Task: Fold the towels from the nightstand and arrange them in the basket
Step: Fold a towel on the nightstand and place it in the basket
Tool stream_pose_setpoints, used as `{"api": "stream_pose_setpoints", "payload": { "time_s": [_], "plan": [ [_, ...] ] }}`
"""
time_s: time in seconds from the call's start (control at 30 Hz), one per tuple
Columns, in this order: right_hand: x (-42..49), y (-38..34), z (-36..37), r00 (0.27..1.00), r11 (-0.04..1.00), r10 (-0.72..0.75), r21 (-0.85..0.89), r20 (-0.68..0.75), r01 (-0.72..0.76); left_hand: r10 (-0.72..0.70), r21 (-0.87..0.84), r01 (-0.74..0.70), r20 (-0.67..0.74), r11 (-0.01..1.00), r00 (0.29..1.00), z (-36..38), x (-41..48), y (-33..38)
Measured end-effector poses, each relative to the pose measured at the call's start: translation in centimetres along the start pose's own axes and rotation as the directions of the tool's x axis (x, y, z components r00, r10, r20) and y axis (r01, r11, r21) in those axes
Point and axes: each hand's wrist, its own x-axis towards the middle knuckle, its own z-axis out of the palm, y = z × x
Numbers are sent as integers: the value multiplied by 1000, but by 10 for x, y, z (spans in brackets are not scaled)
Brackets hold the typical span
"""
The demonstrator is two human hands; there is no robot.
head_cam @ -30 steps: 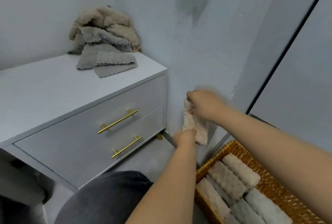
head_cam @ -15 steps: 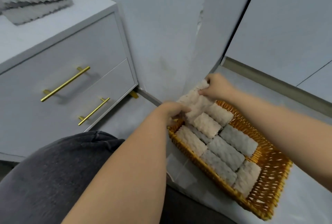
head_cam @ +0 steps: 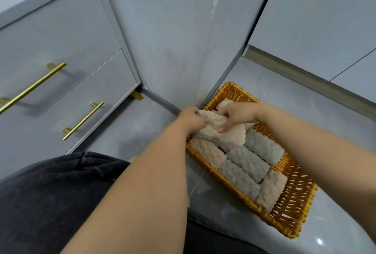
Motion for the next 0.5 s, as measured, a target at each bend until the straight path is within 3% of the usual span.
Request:
{"api": "stream_pose_setpoints", "payload": {
  "time_s": [0.13,0.3,0.5],
  "plan": [
    [19,23,25,992,982,74,180,-106,-55,10,40,-8,-63,999,998,4,6,-6],
    [50,53,68,923,946,320,134,-216,-297,-47,256,84,-148,963,988,-2,20,-17],
    [77,51,101,900,899,376,324,-222,-296,-59,436,74,-49,897,997,-2,29,-34]
  ]
}}
